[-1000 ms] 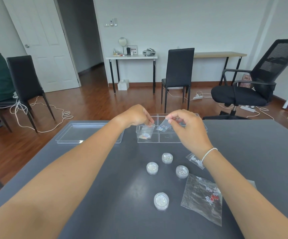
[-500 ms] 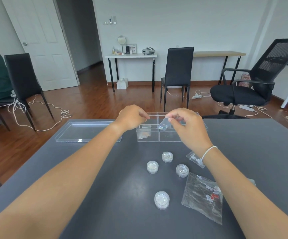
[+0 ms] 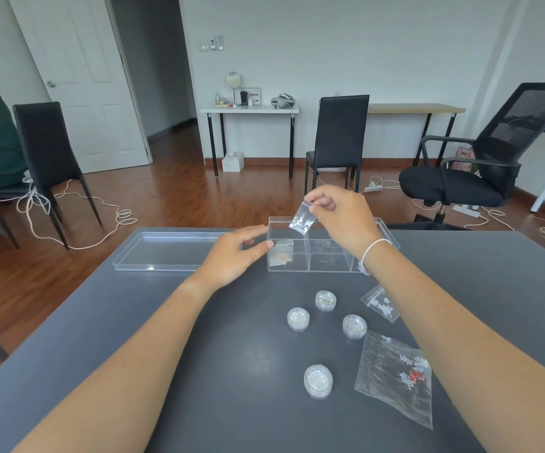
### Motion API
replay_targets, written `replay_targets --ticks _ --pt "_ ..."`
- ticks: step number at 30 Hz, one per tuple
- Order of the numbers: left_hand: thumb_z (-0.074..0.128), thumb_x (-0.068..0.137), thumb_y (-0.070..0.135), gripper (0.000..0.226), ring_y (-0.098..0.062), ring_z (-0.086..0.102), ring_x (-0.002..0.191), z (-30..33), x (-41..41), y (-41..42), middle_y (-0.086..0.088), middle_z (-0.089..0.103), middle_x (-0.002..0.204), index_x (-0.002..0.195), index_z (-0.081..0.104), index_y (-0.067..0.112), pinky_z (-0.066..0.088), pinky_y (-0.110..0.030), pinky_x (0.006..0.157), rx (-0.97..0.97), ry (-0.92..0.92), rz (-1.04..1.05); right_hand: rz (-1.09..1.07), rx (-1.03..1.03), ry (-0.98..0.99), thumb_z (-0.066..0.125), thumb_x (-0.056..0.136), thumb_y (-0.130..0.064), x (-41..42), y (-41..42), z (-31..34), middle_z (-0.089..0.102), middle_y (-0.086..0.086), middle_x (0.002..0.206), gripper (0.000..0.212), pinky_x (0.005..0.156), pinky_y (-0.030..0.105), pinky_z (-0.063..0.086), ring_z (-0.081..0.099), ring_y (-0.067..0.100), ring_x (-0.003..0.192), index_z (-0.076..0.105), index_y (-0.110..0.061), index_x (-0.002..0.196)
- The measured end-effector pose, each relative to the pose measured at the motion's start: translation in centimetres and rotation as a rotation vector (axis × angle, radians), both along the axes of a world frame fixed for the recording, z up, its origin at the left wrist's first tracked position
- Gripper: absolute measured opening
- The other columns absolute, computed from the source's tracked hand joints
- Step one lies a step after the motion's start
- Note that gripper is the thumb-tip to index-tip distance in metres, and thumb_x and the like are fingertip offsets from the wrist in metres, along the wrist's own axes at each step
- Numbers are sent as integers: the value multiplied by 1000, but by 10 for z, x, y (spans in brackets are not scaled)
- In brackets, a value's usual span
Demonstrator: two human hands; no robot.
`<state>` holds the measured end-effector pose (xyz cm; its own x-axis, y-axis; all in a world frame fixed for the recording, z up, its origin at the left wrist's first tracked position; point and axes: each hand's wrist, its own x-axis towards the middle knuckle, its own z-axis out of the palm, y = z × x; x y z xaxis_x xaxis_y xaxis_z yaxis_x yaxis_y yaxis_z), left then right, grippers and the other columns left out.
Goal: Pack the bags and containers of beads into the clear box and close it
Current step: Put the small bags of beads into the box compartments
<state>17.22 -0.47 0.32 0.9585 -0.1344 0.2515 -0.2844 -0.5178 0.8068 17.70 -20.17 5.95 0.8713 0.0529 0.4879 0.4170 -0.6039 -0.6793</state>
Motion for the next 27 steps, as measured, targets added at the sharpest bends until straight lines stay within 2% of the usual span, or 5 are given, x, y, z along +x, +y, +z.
replay_targets --ticks 5,10,16,20,27 --pt "63 81 33 41 -3 47 114 -3 1 0 8 54 132 121 57 25 29 -17 95 10 1 -7 -2 -139 149 51 81 -6 8 11 2 62 -8 72 20 94 42 45 61 18 82 65 -21 80" --pt "63 81 34 41 -3 48 115 -5 3 1 8 54 133 121 57 26 30 -16 95 21 -8 -15 14 -276 227 50 81 -7 13 17 -4 65 -4 78 22 96 42 42 62 20 86 66 -21 76" --pt "63 81 34 41 -3 48 113 -6 3 1 7 54 133 121 57 24 30 -16 94 21 -20 -13 19 -501 224 47 88 -14 19 22 -17 70 -1 105 26 95 38 28 55 23 105 70 -25 87" --pt "63 82 34 41 -5 48 116 -6 2 0 7 54 134 121 57 25 30 -15 94 21 -15 -12 22 -462 146 46 90 -14 16 13 -23 68 -1 113 26 95 38 25 46 22 113 68 -26 97" --pt "62 83 33 38 -10 49 118 -3 -4 -1 7 55 131 119 58 27 31 -20 98 58 -59 5 69 -318 -2 55 86 -16 -23 -12 -19 70 -3 101 16 98 44 37 52 22 102 69 -21 93"
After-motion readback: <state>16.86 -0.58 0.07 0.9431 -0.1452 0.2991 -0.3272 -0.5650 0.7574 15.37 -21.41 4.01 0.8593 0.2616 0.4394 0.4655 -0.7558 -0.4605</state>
